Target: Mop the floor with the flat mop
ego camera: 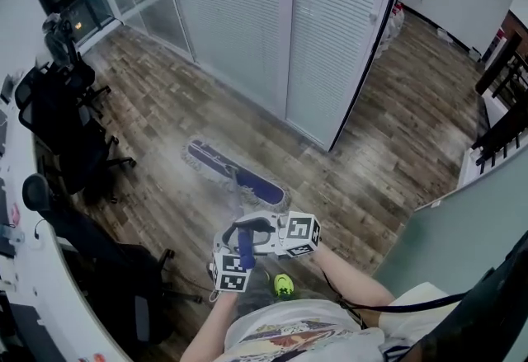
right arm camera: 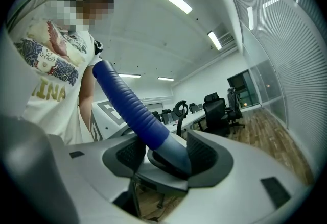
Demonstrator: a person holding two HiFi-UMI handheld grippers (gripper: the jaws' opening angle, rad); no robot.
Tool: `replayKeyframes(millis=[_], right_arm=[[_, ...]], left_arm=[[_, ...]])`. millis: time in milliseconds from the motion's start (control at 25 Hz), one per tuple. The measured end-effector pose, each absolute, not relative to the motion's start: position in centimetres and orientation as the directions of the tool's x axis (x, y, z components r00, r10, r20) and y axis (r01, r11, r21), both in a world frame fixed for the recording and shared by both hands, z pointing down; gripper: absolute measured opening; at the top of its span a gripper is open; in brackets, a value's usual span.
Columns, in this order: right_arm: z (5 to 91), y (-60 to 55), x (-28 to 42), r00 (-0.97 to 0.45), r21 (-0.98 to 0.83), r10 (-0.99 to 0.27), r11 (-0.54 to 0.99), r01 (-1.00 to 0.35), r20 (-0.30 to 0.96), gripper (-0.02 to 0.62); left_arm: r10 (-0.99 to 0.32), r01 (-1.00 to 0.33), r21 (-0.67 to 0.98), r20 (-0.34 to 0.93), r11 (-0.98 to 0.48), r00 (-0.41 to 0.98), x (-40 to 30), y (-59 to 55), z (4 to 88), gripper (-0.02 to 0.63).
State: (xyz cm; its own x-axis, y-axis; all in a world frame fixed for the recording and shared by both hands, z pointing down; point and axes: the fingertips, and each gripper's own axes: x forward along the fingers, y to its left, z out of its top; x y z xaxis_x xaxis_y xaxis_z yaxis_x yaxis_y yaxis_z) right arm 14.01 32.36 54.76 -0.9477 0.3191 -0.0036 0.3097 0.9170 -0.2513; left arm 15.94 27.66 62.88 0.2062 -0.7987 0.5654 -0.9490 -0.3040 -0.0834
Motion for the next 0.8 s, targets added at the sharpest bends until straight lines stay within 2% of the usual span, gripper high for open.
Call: replayKeyframes(millis=[360, 800], right_arm=[[54.4, 29.8, 12.6, -0.95, -0.263, 0.303, 0.914, 0.31, -0.068, 0.233], [53.8, 20.5, 1.9, -0.95, -0.251, 0.312, 0.918, 0.308, -0.026, 0.233]], left_arm=[[-0.836, -0.954, -0.064, 0.502, -0.291, 0.222, 14.5, 25.1, 62.6, 0.126], [-0.817, -0.942, -0.033, 0.508, -0.333, 0.272, 4.1, 15.3, 61.4, 0.133]])
